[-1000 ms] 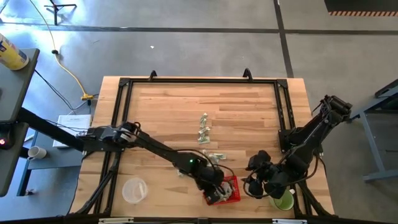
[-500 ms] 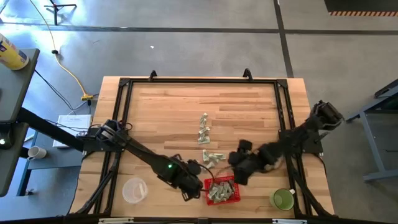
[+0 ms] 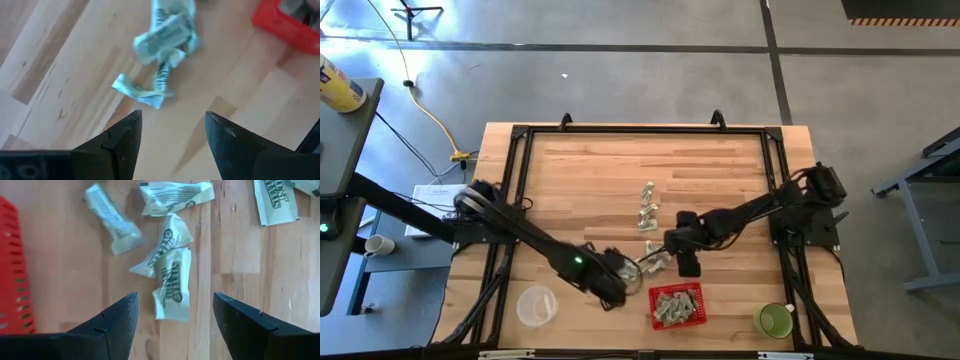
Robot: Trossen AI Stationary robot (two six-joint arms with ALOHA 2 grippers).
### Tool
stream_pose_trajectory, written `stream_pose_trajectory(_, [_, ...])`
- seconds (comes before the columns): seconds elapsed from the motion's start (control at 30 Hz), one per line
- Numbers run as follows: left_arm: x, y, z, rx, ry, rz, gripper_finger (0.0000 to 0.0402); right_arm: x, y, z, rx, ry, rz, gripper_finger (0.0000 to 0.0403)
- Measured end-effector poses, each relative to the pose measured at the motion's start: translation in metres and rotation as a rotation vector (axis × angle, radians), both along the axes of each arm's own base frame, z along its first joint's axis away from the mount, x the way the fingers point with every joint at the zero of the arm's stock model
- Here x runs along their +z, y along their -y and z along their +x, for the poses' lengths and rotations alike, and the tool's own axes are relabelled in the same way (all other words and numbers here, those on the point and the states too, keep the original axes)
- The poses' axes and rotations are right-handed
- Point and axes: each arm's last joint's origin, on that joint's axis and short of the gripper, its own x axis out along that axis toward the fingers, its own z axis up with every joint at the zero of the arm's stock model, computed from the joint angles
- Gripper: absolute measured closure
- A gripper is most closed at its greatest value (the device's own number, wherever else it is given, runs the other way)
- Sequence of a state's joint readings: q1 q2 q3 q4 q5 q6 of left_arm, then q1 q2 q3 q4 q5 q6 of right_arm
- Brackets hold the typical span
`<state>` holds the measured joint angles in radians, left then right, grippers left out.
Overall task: Pick and place items into bin
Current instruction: Put the white stevia packet into the red bin
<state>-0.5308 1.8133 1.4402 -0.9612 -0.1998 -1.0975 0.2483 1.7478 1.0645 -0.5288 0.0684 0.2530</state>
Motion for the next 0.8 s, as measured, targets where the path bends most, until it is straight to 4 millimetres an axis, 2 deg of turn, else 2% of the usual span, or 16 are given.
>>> stream_pose_trajectory(0.2, [-0.011,-0.028,-0.048,0.060,0.170,-0.054,0.0153,-0.008,0.003,0.008,0.017,0.020,0.005,0.0155])
stream_pose_trajectory(0.3, [-0.024,-0.041,-0.070,0.064,0.208,-0.072,0.0153,-0.013,0.003,0.011,0.016,0.020,0.024,0.0155])
stream_pose_trajectory(0.43, [-0.035,-0.053,-0.090,0.076,0.250,-0.101,0.0154,-0.024,0.003,0.013,-0.004,-0.003,0.021,0.0155])
stream_pose_trajectory(0.53, [-0.042,-0.056,-0.096,0.083,0.263,-0.114,0.0153,-0.029,0.004,0.013,-0.032,-0.028,0.015,0.0165])
stream_pose_trajectory(0.63, [-0.043,-0.056,-0.095,0.092,0.277,-0.127,0.0153,-0.031,0.004,0.010,-0.055,-0.058,0.004,0.0207])
stream_pose_trajectory(0.8, [-0.047,-0.049,-0.087,0.013,0.292,-0.187,0.0152,-0.032,0.004,0.004,-0.072,-0.121,-0.005,0.0335])
